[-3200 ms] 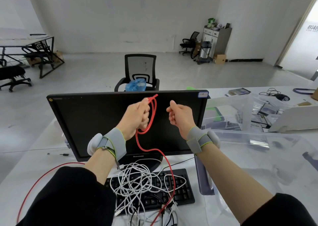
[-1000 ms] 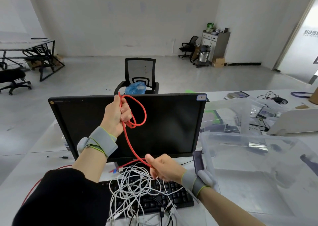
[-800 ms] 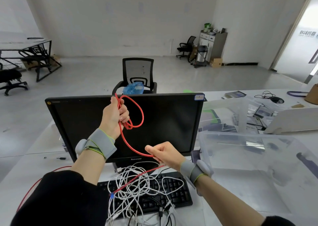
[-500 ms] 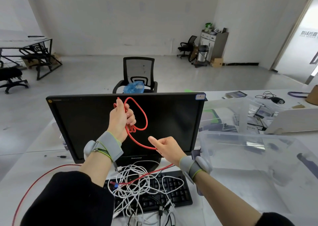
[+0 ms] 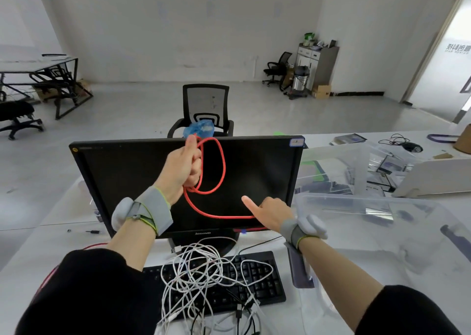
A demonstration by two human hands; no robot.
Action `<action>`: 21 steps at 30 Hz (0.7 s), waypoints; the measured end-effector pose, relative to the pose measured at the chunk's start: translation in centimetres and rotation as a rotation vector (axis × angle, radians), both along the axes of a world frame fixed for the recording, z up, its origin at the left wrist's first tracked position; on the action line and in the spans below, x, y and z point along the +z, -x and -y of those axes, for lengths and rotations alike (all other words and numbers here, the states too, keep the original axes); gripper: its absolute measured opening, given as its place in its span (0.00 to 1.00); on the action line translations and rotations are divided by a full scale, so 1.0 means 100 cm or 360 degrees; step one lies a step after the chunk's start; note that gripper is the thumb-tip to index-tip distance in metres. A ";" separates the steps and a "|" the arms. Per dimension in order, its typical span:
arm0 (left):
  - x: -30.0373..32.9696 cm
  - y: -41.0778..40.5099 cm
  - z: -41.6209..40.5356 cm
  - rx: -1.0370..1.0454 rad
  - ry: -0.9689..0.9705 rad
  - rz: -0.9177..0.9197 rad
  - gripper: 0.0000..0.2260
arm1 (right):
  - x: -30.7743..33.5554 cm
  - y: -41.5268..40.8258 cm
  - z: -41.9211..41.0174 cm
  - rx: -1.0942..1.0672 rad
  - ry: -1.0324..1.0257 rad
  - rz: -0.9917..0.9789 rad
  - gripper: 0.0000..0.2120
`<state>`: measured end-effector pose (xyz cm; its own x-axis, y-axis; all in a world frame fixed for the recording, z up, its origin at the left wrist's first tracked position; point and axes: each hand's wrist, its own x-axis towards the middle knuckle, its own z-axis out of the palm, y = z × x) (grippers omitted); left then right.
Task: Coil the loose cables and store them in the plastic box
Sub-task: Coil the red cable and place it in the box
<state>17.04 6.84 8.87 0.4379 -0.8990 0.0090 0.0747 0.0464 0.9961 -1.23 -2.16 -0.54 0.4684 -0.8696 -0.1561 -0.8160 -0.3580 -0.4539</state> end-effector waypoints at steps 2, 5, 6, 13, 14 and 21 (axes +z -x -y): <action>-0.004 0.009 -0.001 -0.0024 -0.0050 0.0448 0.21 | 0.009 -0.006 0.007 -0.0010 -0.0120 -0.0162 0.29; -0.004 0.010 -0.003 0.0088 -0.0038 0.1019 0.22 | 0.022 -0.009 0.007 0.0103 -0.0663 -0.0136 0.29; -0.003 0.006 -0.003 0.0146 -0.0014 0.1061 0.22 | 0.025 -0.009 0.006 0.0197 -0.0894 -0.0083 0.29; 0.019 -0.034 0.003 0.0516 0.0095 0.0810 0.23 | 0.033 -0.005 -0.003 0.0851 -0.0905 0.0110 0.16; 0.022 -0.034 0.003 0.0485 0.0093 0.0763 0.24 | 0.033 -0.006 -0.003 0.0840 -0.0757 -0.0013 0.19; 0.009 -0.007 -0.001 0.0054 -0.0165 0.0902 0.21 | 0.038 -0.008 0.005 0.0490 0.0168 -0.0556 0.31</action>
<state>17.78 6.92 9.73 0.4191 -0.8931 0.1633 -0.4719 -0.0605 0.8796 -0.41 -2.65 3.29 0.6421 -0.7180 -0.2686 -0.7618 -0.6366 -0.1197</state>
